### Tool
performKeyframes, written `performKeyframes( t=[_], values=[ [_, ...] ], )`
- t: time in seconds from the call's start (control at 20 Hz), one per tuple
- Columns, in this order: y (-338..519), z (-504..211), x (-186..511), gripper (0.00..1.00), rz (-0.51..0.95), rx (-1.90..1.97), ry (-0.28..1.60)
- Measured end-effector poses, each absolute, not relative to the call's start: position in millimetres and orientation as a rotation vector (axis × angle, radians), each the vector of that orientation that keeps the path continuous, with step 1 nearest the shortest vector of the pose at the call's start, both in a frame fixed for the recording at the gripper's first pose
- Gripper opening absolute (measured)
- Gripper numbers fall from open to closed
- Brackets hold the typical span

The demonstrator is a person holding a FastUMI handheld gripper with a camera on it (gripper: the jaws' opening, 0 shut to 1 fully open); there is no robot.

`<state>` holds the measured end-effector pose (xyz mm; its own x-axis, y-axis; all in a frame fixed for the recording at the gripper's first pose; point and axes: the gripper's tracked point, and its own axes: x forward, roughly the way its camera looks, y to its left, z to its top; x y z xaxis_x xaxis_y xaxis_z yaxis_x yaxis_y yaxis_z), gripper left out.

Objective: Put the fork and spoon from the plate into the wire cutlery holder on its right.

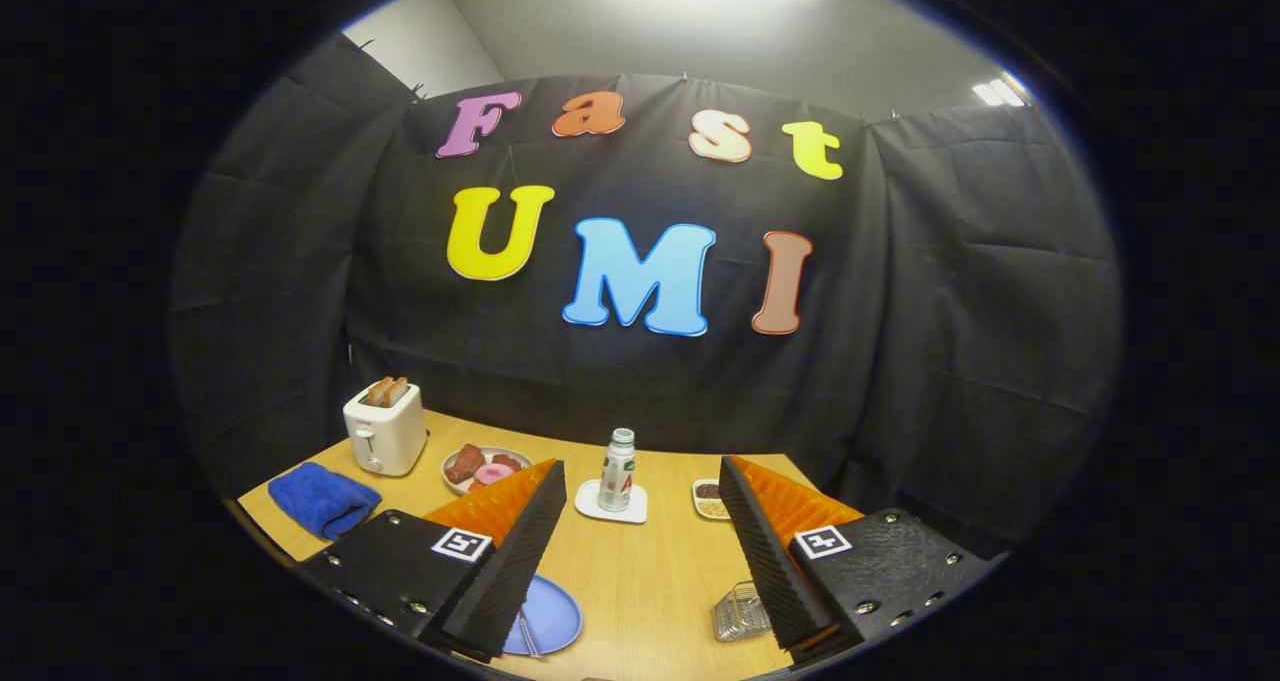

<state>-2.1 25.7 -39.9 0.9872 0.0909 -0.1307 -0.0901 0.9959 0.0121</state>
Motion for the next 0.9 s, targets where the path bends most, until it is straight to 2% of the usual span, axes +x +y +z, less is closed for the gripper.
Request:
performKeyframes(
  t=[0.1, 0.15, 0.2, 0.25, 0.3, 0.35, 0.4, 0.5, 0.7, 0.9],
  values=[
    [34, -48, -1, 0.90, 0.115, 0.006, 0.167],
    [39, -54, 2, 0.83, 0.133, -0.004, 0.179],
    [44, -58, 3, 0.82, 0.142, -0.022, 0.192],
    [47, -67, 3, 0.68, 0.153, -0.042, 0.216],
    [54, -76, 2, 0.59, 0.177, -0.055, 0.248],
    [63, -84, -1, 0.52, 0.204, -0.055, 0.276],
    [70, -91, -1, 0.52, 0.228, -0.054, 0.306],
    [78, -108, -8, 0.33, 0.266, -0.063, 0.377],
    [110, -177, -13, 0.31, 0.404, -0.121, 0.614],
    [115, -255, -26, 0.31, 0.460, -0.198, 0.911]
  ],
)
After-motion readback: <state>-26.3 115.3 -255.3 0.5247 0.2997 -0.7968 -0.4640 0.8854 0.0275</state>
